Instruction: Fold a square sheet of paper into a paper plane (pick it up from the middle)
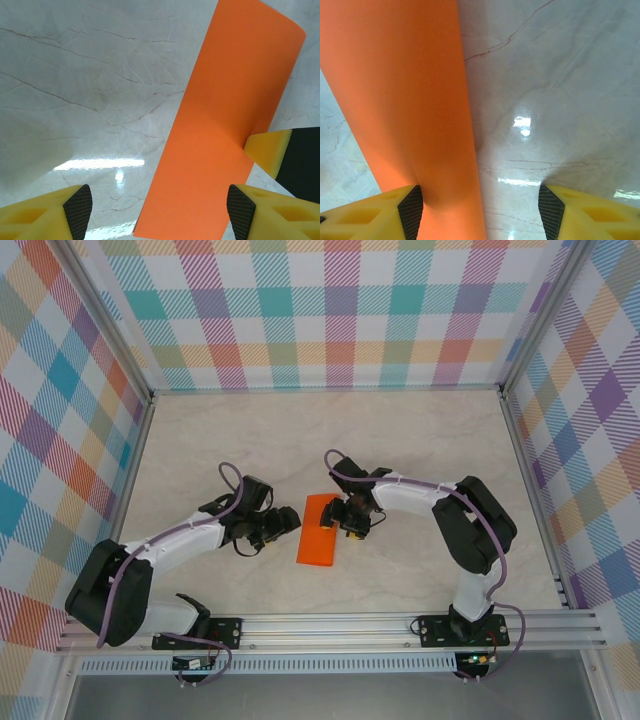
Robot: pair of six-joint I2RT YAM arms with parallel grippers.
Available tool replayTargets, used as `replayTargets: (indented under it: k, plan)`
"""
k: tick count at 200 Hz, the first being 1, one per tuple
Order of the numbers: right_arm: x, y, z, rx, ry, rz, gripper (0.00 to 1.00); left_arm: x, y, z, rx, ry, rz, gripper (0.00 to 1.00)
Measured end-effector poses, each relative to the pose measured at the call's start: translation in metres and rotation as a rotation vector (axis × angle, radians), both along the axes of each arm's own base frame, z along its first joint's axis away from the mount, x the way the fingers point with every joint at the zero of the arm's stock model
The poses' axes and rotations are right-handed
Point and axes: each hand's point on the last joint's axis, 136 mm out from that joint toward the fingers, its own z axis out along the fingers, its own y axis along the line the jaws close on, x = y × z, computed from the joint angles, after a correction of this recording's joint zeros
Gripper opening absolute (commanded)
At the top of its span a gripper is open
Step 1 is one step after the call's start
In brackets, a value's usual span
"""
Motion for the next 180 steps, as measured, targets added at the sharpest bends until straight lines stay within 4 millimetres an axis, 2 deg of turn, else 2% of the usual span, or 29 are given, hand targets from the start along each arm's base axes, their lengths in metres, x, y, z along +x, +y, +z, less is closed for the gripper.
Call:
replayTargets:
  k: [68, 121, 180]
  plan:
    - [0.001, -0.001, -0.002, -0.033, 0.026, -0.004, 0.65, 0.003, 0.003, -0.002, 0.017, -0.002, 0.024, 0.73]
    - [0.001, -0.002, -0.004, -0.072, 0.062, 0.009, 0.61, 0.009, 0.021, 0.02, 0.05, -0.083, 0.114, 0.74]
    - [0.0, -0.004, -0.005, -0.084, 0.07, 0.014, 0.56, 0.007, 0.027, 0.02, 0.075, -0.08, 0.136, 0.74]
